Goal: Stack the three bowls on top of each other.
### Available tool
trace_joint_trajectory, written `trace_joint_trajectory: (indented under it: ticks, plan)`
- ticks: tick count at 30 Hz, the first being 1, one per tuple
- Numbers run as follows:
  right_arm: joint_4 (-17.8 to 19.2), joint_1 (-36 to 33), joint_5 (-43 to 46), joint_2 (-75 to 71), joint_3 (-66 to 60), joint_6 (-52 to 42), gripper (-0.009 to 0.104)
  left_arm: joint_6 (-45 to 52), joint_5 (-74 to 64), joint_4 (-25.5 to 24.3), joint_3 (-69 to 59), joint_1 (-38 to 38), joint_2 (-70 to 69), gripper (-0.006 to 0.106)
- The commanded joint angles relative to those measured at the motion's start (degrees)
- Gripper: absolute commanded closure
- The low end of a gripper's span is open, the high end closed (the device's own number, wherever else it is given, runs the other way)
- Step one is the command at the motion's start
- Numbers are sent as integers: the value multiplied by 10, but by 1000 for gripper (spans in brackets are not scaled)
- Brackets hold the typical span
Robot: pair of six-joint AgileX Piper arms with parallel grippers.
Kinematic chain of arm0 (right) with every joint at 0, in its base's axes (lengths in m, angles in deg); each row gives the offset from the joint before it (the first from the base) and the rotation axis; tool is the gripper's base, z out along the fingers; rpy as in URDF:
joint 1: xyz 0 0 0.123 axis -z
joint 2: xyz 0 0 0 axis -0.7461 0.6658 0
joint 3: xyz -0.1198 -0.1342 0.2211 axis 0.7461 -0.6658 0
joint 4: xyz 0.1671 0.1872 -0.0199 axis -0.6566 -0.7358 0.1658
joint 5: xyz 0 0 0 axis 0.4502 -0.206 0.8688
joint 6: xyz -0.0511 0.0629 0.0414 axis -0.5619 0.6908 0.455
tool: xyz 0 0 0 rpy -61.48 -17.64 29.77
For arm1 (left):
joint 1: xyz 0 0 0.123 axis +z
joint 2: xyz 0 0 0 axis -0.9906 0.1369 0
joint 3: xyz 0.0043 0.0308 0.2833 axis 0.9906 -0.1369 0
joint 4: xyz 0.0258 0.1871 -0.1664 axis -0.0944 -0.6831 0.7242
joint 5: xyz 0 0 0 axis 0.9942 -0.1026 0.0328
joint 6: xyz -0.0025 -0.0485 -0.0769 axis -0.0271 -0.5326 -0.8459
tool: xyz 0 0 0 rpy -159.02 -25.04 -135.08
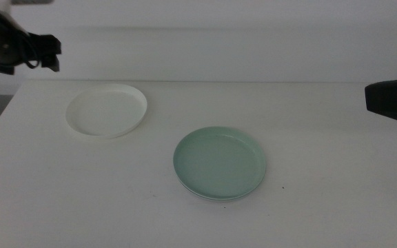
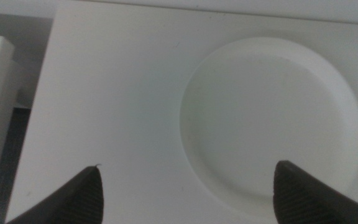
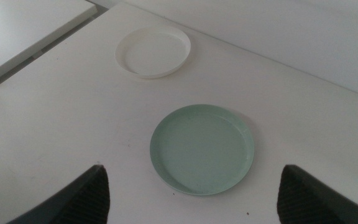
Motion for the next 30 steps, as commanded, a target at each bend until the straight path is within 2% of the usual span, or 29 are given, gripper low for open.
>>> trace_joint_trajectory:
  ticks: [1,11,23,26,28,30]
  plan:
    - [-4,2,6,-3,-3,-6,9,1,11,-1,34,3,45,7]
    - [-4,2,6,-3,-3,-6,9,33,-19,22,170,7,238,7]
    - [-4,2,6,-3,-3,-6,9,33,51,41,182,7,325,9]
    - [-4,2,6,-3,-3,-6,9,33,50,45,182,7,331,19]
    - [-4,2,6,-3,-3,-6,9,33,47,45,182,7,333,33]
    - [-4,2,6,-3,-3,-6,9,33,44,43,182,7,333,53]
